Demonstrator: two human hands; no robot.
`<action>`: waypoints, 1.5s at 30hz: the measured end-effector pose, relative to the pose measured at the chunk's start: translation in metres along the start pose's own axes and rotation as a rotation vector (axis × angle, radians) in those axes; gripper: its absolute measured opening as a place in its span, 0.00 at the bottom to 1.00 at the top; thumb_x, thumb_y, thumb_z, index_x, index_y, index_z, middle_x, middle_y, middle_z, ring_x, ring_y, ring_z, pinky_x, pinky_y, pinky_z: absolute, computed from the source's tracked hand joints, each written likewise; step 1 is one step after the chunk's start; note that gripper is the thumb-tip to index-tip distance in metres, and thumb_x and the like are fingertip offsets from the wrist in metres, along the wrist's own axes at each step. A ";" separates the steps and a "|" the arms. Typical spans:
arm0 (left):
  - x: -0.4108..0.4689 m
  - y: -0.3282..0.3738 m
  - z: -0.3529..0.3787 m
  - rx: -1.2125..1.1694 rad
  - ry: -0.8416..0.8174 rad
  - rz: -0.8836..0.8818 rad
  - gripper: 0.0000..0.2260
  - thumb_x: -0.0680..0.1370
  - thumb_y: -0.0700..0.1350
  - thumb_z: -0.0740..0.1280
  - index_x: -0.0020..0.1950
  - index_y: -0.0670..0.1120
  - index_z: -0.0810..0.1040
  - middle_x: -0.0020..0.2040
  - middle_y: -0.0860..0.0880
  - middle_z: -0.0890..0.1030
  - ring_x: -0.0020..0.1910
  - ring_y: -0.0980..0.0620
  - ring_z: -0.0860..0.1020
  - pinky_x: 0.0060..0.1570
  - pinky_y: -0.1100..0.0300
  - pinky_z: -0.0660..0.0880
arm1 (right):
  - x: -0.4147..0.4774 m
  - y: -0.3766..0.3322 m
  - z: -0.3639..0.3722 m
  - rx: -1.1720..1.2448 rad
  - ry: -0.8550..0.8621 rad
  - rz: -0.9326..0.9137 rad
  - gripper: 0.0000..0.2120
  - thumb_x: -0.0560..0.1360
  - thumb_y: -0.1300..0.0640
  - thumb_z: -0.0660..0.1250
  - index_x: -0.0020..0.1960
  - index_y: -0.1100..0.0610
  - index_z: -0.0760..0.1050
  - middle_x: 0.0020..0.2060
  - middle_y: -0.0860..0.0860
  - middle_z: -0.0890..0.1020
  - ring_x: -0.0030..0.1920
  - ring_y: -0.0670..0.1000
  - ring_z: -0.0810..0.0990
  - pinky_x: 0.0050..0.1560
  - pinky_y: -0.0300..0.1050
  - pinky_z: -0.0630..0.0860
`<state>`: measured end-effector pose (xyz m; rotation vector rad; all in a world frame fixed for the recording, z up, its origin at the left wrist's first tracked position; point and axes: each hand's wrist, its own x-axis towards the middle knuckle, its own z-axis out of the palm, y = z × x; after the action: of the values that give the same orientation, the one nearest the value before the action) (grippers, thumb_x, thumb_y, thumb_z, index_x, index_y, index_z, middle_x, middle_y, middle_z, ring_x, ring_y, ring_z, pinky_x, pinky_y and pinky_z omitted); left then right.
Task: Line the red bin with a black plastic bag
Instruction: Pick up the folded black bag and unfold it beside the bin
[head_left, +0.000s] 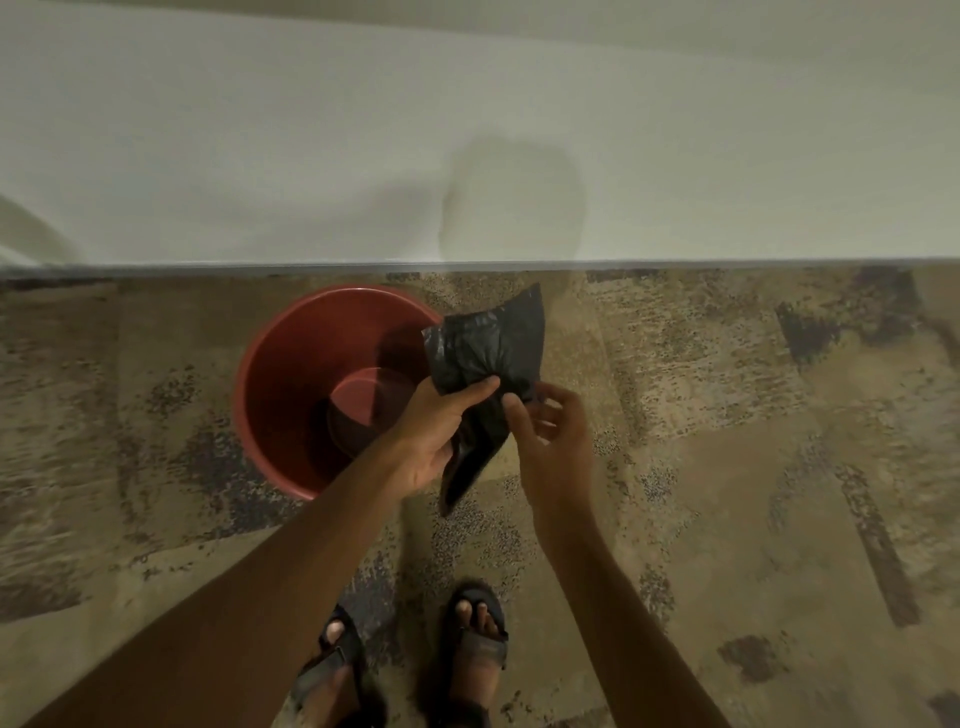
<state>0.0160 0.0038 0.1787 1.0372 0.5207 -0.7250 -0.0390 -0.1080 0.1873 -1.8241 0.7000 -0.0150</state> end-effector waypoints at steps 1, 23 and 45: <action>-0.002 -0.001 0.000 0.001 -0.026 0.006 0.10 0.76 0.39 0.69 0.57 0.42 0.80 0.56 0.42 0.84 0.56 0.45 0.82 0.55 0.55 0.79 | 0.003 -0.001 0.001 0.014 0.015 0.042 0.12 0.74 0.50 0.72 0.54 0.48 0.72 0.44 0.45 0.81 0.45 0.42 0.81 0.41 0.35 0.77; -0.001 -0.010 0.013 0.105 -0.019 0.153 0.13 0.73 0.36 0.72 0.57 0.42 0.80 0.54 0.43 0.84 0.53 0.46 0.83 0.49 0.52 0.81 | 0.025 -0.020 -0.017 0.029 -0.030 -0.124 0.12 0.72 0.49 0.73 0.49 0.55 0.77 0.42 0.47 0.83 0.41 0.41 0.82 0.40 0.34 0.80; -0.013 -0.025 -0.002 0.770 -0.183 0.226 0.15 0.63 0.46 0.81 0.46 0.45 0.82 0.43 0.50 0.86 0.43 0.54 0.84 0.43 0.62 0.79 | 0.061 -0.008 -0.074 0.381 -0.055 0.204 0.09 0.78 0.69 0.62 0.53 0.58 0.75 0.49 0.57 0.84 0.49 0.52 0.85 0.44 0.41 0.82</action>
<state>-0.0111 0.0017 0.1719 1.6905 -0.0614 -0.8252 -0.0107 -0.1990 0.2020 -1.3799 0.7830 0.0349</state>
